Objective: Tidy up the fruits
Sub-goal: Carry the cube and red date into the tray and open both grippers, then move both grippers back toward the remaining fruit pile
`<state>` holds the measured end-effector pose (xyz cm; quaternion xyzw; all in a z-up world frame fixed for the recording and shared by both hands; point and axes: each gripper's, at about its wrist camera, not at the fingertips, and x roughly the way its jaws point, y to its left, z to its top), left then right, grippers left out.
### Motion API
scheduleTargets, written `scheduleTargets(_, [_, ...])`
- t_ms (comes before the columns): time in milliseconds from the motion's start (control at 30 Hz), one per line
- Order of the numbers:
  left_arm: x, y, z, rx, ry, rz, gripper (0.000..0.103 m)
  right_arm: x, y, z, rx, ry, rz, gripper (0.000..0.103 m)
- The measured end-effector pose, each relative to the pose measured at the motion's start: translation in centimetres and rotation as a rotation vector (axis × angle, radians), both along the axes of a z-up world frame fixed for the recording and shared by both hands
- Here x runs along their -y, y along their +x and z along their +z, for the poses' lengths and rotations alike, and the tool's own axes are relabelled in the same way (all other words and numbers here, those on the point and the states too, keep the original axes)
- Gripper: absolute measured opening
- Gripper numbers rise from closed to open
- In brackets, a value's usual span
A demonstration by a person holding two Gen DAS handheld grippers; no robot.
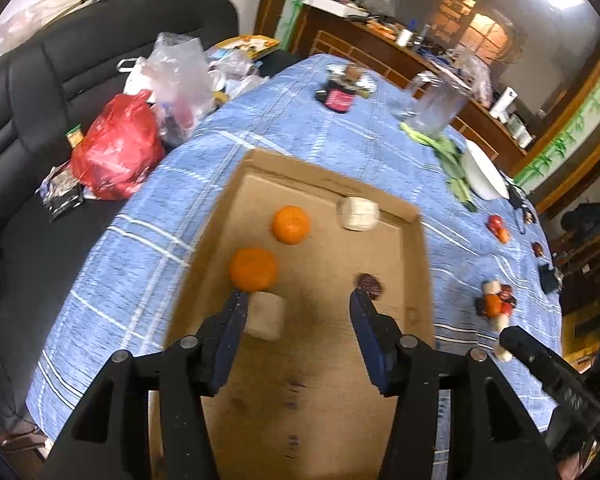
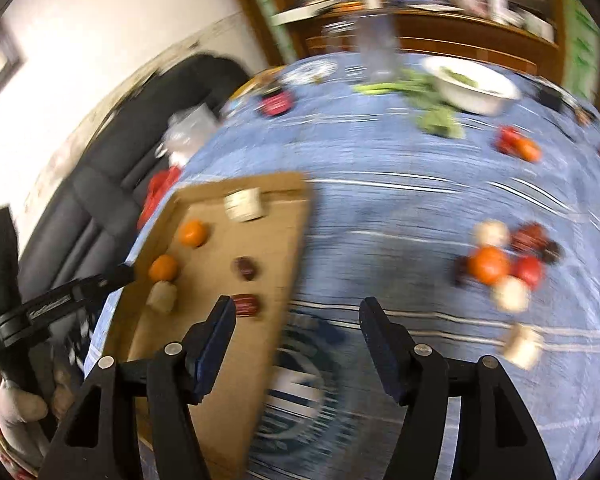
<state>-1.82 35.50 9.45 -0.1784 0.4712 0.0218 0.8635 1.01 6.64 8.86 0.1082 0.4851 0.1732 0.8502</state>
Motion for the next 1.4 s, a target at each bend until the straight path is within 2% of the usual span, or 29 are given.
scheduleTargets(233, [7.7,0.3,0.8,0.013,0.011,-0.141,0.056,12.3,-1.8,-1.5,-0.075,-0.002,-0.241,0.069])
scheduleTargets(333, [10.7,0.5,0.2,-0.001,0.009,-0.192,0.056,15.2,-2.8,-2.0,-0.09,-0.014,-0.276,0.068])
scheduleTargets(533, [16.7,0.4,-0.9,-0.029,0.009,-0.28,0.056,18.3,-3.4,-3.1,-0.107,-0.026,-0.274,0.068])
scheduleTargets(733, [19.7,-0.3,-2.1,-0.062,0.005,-0.308,0.056,19.0,-1.6,-3.8,-0.115,-0.043,-0.22,0.068])
scheduleTargets(1033, [20.7,-2.3,-3.3,-0.078,0.003,-0.275,0.056,17.6,5.2,-4.0,-0.048,-0.11,-0.121,0.068])
scheduleTargets(1133, [20.6,-2.6,-3.8,-0.09,-0.001,-0.248,0.056,16.1,7.7,-3.8,-0.033,-0.118,-0.069,0.068])
scheduleTargets(1267, [21.1,-2.8,-4.3,-0.102,-0.004,-0.228,0.056,12.8,10.9,-4.4,-0.034,-0.176,0.01,0.068])
scheduleTargets(1400, [21.9,-2.6,-4.3,-0.099,-0.004,-0.24,0.056,11.4,11.2,-5.6,-0.038,-0.261,0.076,0.067])
